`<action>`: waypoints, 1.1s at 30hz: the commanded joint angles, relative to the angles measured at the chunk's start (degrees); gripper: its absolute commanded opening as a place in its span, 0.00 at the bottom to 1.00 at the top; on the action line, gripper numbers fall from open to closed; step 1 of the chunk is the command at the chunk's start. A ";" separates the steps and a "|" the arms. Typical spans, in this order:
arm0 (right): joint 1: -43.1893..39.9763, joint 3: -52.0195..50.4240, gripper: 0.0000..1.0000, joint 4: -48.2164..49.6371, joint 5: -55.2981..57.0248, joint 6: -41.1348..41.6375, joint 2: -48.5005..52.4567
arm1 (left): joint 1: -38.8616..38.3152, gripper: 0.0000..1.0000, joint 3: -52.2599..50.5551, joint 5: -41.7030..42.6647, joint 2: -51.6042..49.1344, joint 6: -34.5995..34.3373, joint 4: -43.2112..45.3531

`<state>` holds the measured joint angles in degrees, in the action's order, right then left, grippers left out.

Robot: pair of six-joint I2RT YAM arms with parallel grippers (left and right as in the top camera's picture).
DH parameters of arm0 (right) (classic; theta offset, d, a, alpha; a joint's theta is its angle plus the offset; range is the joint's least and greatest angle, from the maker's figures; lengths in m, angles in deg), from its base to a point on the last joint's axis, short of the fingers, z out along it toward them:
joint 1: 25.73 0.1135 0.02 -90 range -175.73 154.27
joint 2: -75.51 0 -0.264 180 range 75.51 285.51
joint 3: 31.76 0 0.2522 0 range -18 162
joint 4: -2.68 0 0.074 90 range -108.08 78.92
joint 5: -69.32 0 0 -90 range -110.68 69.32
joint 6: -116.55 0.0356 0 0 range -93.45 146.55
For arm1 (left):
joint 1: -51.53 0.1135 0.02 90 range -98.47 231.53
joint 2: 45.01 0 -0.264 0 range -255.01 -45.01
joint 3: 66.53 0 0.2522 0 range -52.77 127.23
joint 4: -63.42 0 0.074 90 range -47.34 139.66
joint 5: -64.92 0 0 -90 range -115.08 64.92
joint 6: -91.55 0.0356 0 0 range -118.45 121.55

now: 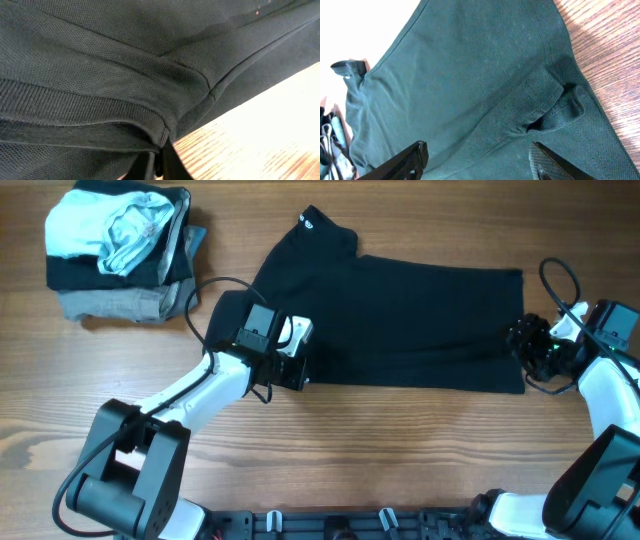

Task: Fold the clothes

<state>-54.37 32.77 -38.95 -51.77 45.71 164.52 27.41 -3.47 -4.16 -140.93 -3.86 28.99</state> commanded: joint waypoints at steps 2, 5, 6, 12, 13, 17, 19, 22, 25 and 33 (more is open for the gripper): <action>0.09 0.13 0.70 -0.02 -0.90 -1.14 -1.03 | 0.13 0.04 4.42 0.68 -0.09 -2.97 0.44; 0.09 0.13 0.70 -0.04 -0.90 -1.14 -1.03 | 0.13 0.04 6.29 -1.44 -0.09 -4.22 2.97; 0.09 0.13 0.70 -0.04 -0.90 -1.14 -1.03 | 0.17 0.04 6.29 -3.48 -0.09 -5.53 3.91; 0.09 0.13 0.70 -0.04 -0.87 -1.16 -1.03 | 0.22 0.04 6.27 -7.17 -0.22 -5.81 8.98; 0.09 0.13 0.71 -0.04 -0.70 -1.14 -1.03 | 0.22 0.04 6.27 -7.52 -0.20 -5.81 9.44; 0.09 0.13 0.71 -0.07 -0.46 -1.18 -1.03 | 0.22 0.04 6.27 -10.08 -0.26 -5.79 10.80; 0.09 0.13 0.71 -0.04 -0.46 -1.18 -1.01 | 0.24 0.32 6.27 -11.06 -0.28 -5.77 10.88; 0.07 0.13 0.71 -0.13 -0.48 -1.18 -1.03 | 0.26 0.60 6.27 -12.09 -0.26 -5.75 10.84; 0.07 0.13 0.71 -2.95 0.24 -1.09 -1.01 | 1.95 0.76 6.45 -12.07 0.87 -6.38 8.39; 0.07 -0.76 0.85 -18.78 24.33 6.88 -0.28 | 15.26 0.84 7.06 -13.25 3.98 -7.23 -18.10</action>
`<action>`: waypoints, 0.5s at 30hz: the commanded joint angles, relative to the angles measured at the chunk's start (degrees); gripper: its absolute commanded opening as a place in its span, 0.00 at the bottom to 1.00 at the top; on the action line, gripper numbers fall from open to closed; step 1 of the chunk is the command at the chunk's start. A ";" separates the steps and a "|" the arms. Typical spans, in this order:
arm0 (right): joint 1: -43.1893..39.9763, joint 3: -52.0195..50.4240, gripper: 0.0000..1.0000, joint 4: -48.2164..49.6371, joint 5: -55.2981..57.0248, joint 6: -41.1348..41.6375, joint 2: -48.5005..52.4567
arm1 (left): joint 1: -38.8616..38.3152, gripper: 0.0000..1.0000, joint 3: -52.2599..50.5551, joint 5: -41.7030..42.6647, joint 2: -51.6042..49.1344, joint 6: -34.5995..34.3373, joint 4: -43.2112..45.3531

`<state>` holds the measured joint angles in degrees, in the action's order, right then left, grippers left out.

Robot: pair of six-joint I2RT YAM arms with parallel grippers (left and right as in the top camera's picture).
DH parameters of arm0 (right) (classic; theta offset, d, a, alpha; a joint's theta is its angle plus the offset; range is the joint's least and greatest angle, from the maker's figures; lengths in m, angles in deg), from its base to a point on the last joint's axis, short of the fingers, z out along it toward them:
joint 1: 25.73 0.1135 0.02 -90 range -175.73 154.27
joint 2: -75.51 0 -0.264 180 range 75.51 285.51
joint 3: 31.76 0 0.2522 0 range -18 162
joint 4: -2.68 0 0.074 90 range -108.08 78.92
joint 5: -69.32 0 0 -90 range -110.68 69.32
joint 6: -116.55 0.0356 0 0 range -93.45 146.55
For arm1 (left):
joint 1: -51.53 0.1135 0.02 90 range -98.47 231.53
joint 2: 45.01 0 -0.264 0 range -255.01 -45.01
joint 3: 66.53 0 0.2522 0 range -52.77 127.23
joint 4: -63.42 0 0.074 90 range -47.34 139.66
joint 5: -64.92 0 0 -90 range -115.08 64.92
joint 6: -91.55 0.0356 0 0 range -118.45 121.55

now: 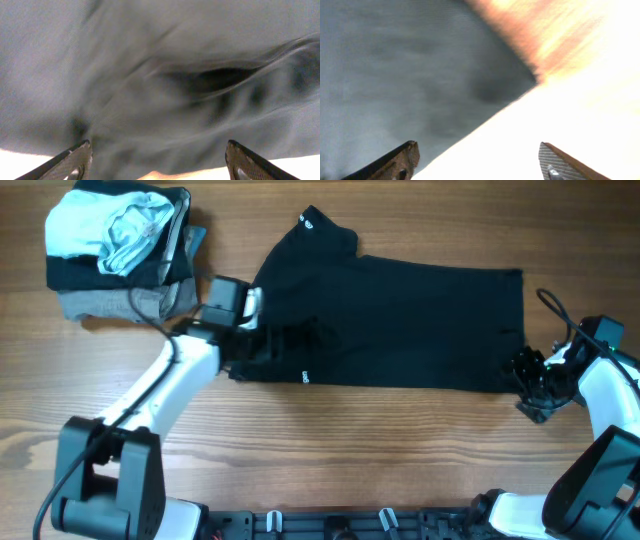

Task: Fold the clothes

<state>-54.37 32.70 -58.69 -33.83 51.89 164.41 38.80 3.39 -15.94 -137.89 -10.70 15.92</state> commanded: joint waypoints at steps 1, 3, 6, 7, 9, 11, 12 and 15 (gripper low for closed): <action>0.09 -1.22 0.86 2.73 2.69 -1.97 0.15 | 5.42 0.84 0.17 -1.79 0.94 -0.39 -6.97; 0.24 -3.26 0.88 6.82 -5.49 -7.23 0.66 | 7.61 0.84 -0.17 -0.96 0.94 -0.39 -8.52; 0.24 -6.62 0.89 10.14 -4.52 -5.79 2.03 | 8.72 0.84 -2.38 1.86 0.94 -0.39 -8.44; 0.24 -7.37 0.89 11.85 -4.96 -5.88 2.45 | 8.72 0.85 -3.32 1.88 0.94 -0.39 -7.63; 0.24 -9.01 0.85 15.21 -7.65 -6.12 3.17 | 8.72 0.85 -5.73 1.90 0.94 -0.46 -4.31; 0.24 -9.35 0.67 15.72 -7.69 -5.66 3.54 | 8.72 0.84 -7.69 1.92 0.94 -0.70 -0.15; 0.24 -9.33 0.55 16.17 -7.69 -5.68 3.45 | 8.72 0.84 -8.68 1.95 0.94 -1.38 2.14; 0.11 -9.29 0.13 16.87 -7.23 -3.82 3.34 | 8.72 0.77 -10.71 1.95 0.92 -1.99 6.47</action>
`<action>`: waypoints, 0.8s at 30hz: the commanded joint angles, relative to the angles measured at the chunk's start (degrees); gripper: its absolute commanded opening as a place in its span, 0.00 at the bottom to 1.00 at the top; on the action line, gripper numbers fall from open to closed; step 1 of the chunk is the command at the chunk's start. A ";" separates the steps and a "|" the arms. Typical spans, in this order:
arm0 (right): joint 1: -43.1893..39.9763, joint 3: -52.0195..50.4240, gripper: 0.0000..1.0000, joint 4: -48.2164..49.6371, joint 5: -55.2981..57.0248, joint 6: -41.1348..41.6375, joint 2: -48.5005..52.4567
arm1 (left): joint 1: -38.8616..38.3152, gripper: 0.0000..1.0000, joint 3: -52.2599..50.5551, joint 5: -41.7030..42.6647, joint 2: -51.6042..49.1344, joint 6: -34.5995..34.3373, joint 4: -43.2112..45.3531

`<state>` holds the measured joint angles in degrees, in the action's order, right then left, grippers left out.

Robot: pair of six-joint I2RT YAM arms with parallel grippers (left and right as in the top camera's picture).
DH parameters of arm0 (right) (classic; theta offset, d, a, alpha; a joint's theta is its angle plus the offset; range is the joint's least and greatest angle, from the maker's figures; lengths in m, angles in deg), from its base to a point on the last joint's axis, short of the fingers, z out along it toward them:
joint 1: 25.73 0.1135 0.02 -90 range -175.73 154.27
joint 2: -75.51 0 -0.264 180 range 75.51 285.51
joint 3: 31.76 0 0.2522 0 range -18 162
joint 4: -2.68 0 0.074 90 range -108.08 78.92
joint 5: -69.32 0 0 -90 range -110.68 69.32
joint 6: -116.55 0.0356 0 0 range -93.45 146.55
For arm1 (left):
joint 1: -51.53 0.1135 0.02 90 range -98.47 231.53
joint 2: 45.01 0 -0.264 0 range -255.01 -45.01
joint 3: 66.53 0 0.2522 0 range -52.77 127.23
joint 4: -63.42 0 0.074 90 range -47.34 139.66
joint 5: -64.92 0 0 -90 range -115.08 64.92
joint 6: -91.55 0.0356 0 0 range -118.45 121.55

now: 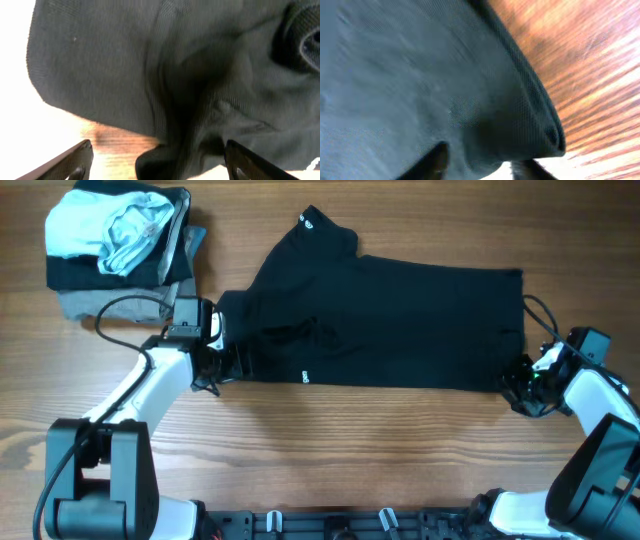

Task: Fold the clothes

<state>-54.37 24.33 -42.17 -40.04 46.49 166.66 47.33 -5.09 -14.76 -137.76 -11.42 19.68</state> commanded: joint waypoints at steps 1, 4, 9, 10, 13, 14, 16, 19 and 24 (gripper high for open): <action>0.11 -0.92 0.09 0.33 -1.05 1.77 1.09 | 0.20 0.72 -2.60 0.76 0.79 -1.27 3.56; 0.11 -0.92 0.04 -0.35 0.46 2.80 0.28 | 0.20 0.45 -2.86 0.76 0.76 -1.27 4.50; 0.11 -0.92 0.04 -8.50 7.93 8.20 -4.70 | 2.36 0.04 -2.29 0.74 1.29 -4.02 -0.59; 0.11 -0.92 0.04 -11.23 10.32 9.46 -6.03 | 3.74 0.04 -1.84 0.74 1.75 -4.02 -2.67; 0.11 -0.92 0.04 -16.74 12.57 10.86 -9.05 | 7.85 0.04 -1.05 0.74 4.22 -3.98 -8.20; 0.13 -0.92 0.04 -18.34 12.57 11.87 -9.68 | 8.59 0.04 -1.05 0.76 5.18 -3.78 -9.38; 0.13 -0.92 0.06 -20.68 12.52 13.33 -10.03 | 9.16 0.04 -1.05 0.76 7.30 -3.78 -11.50; 0.13 -0.61 0.58 -21.70 12.59 12.98 -10.03 | 9.16 0.57 -0.98 4.09 10.88 -3.80 -12.94; 0.13 8.28 0.61 -26.32 16.20 10.69 -10.05 | 9.16 0.68 5.40 5.73 15.37 -3.78 -17.77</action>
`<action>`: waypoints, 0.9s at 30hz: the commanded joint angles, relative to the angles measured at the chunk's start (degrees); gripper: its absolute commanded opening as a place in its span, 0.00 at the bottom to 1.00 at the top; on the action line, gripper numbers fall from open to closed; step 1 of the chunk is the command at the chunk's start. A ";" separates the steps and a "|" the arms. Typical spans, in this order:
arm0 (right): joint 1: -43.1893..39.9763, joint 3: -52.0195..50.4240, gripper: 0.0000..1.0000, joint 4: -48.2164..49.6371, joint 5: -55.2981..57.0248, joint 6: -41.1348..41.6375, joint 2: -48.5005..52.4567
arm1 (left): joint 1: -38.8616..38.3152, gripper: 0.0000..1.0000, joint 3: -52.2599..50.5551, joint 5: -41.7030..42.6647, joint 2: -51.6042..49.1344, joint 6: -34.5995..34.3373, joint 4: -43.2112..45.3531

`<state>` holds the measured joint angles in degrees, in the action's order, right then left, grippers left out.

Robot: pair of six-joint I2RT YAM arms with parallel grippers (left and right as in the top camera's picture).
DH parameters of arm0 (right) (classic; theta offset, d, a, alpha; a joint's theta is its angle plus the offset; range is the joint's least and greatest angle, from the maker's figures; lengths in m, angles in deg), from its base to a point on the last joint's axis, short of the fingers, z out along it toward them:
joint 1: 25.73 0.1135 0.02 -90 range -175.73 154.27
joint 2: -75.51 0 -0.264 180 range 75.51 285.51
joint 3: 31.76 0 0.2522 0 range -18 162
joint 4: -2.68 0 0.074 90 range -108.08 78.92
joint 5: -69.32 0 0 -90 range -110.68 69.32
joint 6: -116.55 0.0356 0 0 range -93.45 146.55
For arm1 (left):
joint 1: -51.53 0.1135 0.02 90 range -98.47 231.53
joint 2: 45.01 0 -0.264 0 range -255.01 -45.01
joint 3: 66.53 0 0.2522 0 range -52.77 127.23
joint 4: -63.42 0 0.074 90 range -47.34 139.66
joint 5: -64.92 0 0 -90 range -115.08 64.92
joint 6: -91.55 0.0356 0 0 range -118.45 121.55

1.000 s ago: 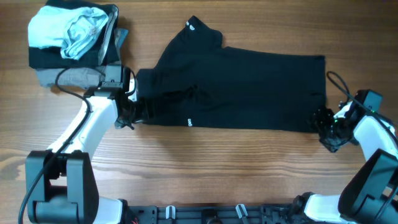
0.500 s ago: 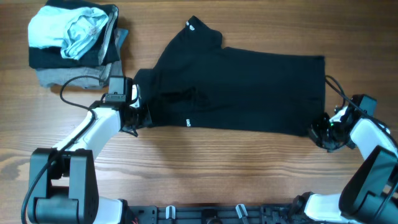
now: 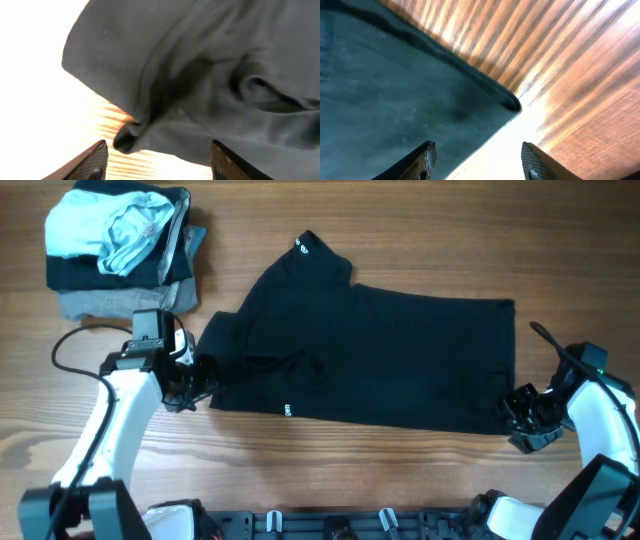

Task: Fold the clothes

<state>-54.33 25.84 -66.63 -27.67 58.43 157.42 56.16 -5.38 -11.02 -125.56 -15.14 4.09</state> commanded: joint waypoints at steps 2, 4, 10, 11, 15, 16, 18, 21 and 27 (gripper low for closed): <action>0.09 11.37 0.61 -3.52 2.91 -4.31 -0.81 | -0.07 0.69 10.51 2.03 4.28 -0.04 -3.56; 0.09 16.57 0.61 -2.91 -4.11 -11.72 -0.83 | -1.79 0.75 15.87 2.25 4.46 0.15 -1.99; 0.11 21.68 0.61 3.85 -32.76 -26.53 -0.81 | -10.69 0.73 18.25 3.04 -0.70 4.17 15.54; 0.11 21.68 0.60 4.87 -34.05 -26.08 -0.81 | -11.98 0.73 18.97 2.84 -3.65 4.94 17.62; 0.11 21.68 0.60 5.27 -33.33 -25.68 -0.76 | -15.13 0.74 26.36 3.02 -18.69 10.43 22.80; 0.11 21.68 0.60 5.22 -33.29 -25.73 -0.76 | -15.74 0.74 29.42 3.04 -22.88 12.22 23.19; 0.11 21.66 0.61 5.29 -32.83 -25.49 -0.76 | -17.38 0.74 36.63 2.82 -32.37 17.64 24.87; 0.11 21.66 0.61 5.20 -31.63 -24.96 -0.76 | -19.23 0.77 42.40 2.78 -41.51 24.02 30.91; 0.11 21.31 0.61 4.90 -28.17 -24.04 -0.76 | -20.52 0.77 42.51 -0.09 -52.33 28.76 50.18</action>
<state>-54.37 46.67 -61.55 -57.89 34.21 157.14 35.72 36.48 -8.81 -173.67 9.54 50.17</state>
